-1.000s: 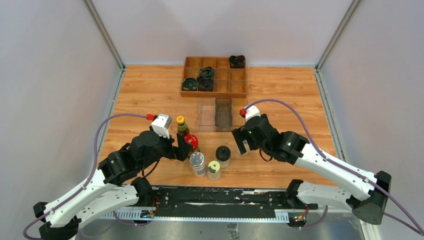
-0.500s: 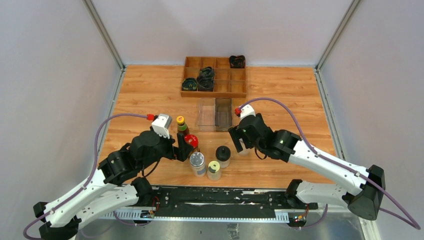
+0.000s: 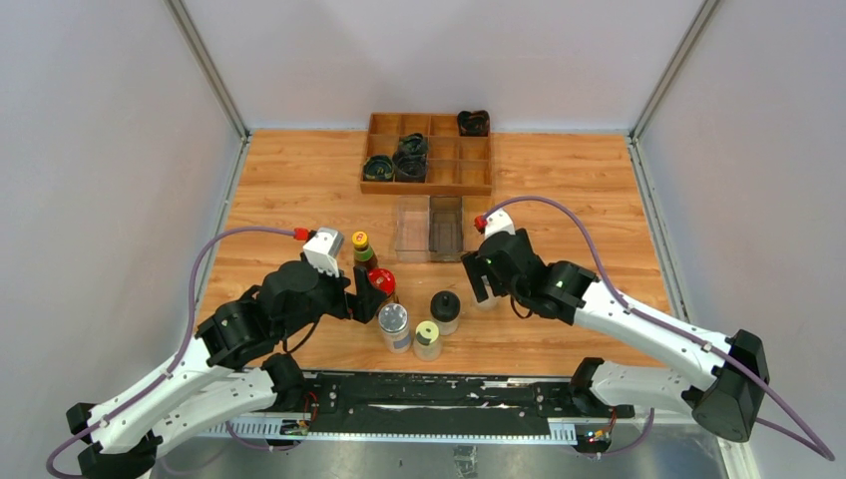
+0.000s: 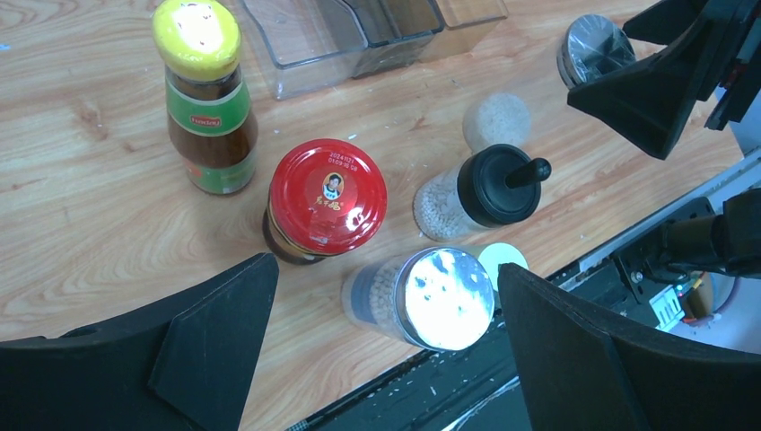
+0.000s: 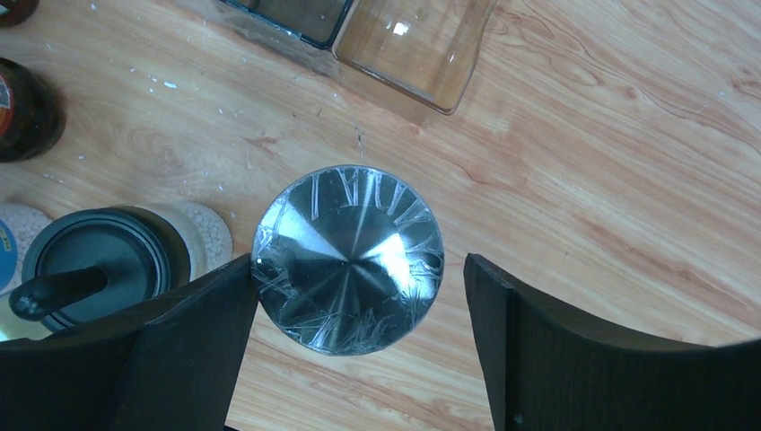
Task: Organize the condiment bottles
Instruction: Pick up the bottle from the center of the board.
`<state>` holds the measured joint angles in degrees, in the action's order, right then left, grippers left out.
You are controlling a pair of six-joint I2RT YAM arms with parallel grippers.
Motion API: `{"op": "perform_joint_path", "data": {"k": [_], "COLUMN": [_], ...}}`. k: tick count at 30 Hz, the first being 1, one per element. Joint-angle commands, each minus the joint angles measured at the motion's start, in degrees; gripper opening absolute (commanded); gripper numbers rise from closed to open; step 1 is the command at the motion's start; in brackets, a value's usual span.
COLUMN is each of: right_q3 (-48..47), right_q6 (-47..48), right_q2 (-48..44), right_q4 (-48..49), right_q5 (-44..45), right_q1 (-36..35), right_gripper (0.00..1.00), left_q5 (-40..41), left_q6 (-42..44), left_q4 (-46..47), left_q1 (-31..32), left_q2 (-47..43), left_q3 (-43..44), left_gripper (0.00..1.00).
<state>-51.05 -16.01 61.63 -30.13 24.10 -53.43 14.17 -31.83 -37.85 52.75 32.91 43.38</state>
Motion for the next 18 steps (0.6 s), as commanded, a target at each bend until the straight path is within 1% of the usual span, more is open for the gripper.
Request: {"op": "perform_joint_path", "data": {"k": [1,12,15,18], "right_q3": [1.5,2.6,2.9,3.0], "right_q6": [-1.1,-0.8,-0.7,-0.8], "right_q2": [-0.8,1.4,2.1,2.6], "right_q4": [2.4,5.5,6.2,6.4], "right_q5": [0.5,-2.6,-3.3,-3.6], "right_q1": [1.3,3.4,3.9,4.2], "right_gripper": [0.87,0.82,0.77,0.68], "left_q5": [-0.6,-0.8,-0.8,-0.9], "left_q6": [-0.3,-0.2,-0.2,-0.1], "left_q4": [0.4,0.4,0.5,0.5], "left_q1": [0.5,0.5,0.5,0.5], "left_q2": [0.0,0.5,0.5,0.7], "left_q3": [0.4,0.6,0.6,0.7], "left_gripper": [1.0,1.0,1.0,1.0]}}
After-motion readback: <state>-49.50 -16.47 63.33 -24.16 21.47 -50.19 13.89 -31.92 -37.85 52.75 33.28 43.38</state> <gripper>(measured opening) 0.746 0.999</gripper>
